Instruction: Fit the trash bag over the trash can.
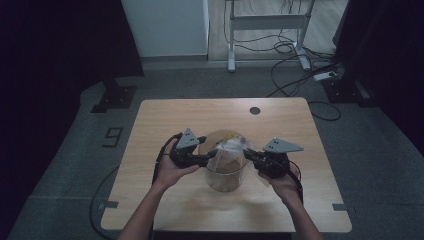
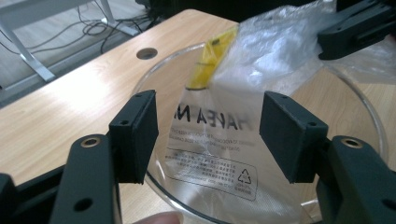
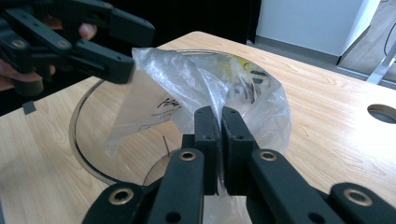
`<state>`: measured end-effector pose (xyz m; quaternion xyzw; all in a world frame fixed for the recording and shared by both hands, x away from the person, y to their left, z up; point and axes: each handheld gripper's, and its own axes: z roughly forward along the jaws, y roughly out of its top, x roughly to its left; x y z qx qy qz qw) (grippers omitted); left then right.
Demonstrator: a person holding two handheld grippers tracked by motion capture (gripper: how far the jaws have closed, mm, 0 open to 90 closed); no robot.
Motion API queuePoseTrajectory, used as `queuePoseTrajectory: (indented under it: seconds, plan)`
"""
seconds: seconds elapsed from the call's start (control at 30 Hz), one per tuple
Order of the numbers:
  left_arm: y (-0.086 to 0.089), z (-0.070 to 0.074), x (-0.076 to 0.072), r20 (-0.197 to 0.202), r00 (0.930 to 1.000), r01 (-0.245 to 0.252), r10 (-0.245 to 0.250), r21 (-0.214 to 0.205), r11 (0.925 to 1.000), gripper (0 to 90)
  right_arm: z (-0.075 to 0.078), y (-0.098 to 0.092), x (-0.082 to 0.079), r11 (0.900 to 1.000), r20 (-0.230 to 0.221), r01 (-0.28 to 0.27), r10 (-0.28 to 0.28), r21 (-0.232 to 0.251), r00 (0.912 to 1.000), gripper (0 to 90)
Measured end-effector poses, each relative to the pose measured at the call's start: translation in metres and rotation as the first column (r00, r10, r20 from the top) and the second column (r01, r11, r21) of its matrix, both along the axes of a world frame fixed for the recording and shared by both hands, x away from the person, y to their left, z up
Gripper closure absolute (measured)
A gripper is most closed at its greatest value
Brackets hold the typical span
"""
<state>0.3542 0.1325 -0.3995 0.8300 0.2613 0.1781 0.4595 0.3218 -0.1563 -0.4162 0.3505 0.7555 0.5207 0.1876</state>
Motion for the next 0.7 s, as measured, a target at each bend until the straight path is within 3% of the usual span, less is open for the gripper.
queuePoseTrajectory:
  seconds: [0.17, 0.47, 0.57, 0.7]
  plan:
    - [-0.003, 0.006, -0.002, 0.005, 0.9998, 0.017, -0.017, -0.019, 0.9997, 37.0, 0.0, -0.001, 0.0, 1.0, 0.003, 0.0, 0.0, -0.003, 1.0, 86.0]
    - [-0.025, 0.007, 0.0, 0.014, 0.9978, 0.064, -0.064, -0.003, 0.9979, 37.9, 0.009, 0.003, -0.003, 0.9992, 0.026, -0.035, 0.034, 0.02, 0.9991, 86.0]
    - [-0.03, 0.006, 0.001, 0.015, 0.9972, 0.073, -0.073, 0.01, 0.9973, 42.9, 0.014, 0.006, -0.004, 0.9984, 0.032, -0.054, 0.053, 0.018, 0.9981, 85.9]
    - [-0.034, 0.006, -0.002, 0.023, 0.9935, 0.111, -0.111, 0.03, 0.9934, 57.0, 0.017, 0.011, -0.003, 0.9978, 0.029, -0.065, 0.065, 0.006, 0.9974, 85.6]
